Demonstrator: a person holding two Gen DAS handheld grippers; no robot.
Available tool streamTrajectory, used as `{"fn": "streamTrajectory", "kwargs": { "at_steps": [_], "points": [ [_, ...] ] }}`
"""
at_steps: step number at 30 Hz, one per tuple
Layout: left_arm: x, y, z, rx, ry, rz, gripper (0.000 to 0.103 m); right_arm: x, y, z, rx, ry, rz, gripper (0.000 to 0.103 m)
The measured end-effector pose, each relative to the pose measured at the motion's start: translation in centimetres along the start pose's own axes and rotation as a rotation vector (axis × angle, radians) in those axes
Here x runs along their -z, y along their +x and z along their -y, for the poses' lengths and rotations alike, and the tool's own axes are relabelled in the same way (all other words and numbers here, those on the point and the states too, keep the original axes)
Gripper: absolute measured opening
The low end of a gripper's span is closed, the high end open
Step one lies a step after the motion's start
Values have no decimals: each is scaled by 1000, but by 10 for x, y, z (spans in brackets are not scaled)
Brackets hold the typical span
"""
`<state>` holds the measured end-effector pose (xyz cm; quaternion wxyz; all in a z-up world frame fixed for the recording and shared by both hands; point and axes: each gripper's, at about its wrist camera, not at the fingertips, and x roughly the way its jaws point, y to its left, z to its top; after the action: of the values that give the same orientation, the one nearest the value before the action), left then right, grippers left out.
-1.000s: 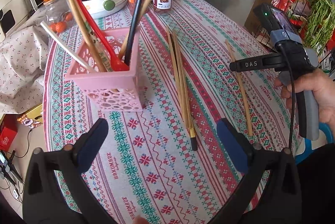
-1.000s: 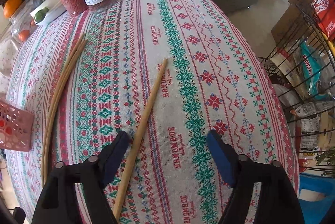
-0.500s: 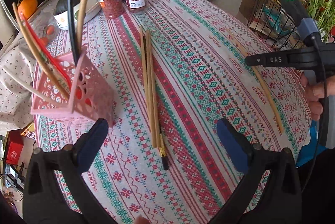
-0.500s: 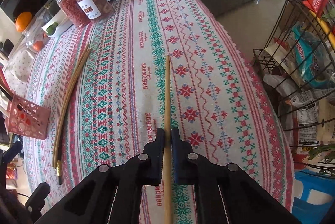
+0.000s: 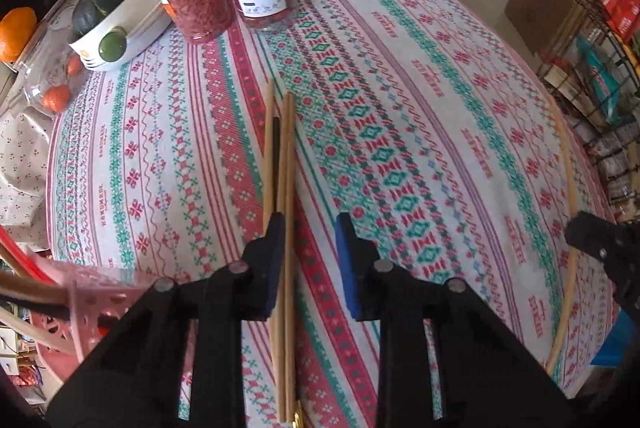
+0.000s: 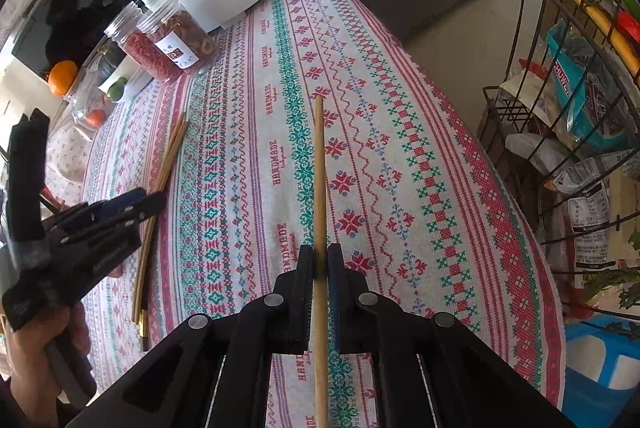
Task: Organize utensils
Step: 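Grasp a pair of wooden chopsticks with the left tool while the right tool holds its chopstick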
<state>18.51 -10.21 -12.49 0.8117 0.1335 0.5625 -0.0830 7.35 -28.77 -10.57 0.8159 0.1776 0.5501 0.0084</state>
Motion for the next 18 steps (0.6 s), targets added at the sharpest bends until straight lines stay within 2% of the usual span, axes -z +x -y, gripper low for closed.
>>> {"fn": "streamTrajectory", "kwargs": {
  "at_steps": [4,9,18],
  "points": [
    [-13,16,-10,-18,-29,-27,24,-5,1,-4,-25,-6,0,7],
    [-19,23,-9,-42,5,-28,17,-8,4,-8,-42,-10,-7,7],
    [-12,15,20,60,99,-54,13,-10,8,-10,-43,3,-18,7]
  ]
}}
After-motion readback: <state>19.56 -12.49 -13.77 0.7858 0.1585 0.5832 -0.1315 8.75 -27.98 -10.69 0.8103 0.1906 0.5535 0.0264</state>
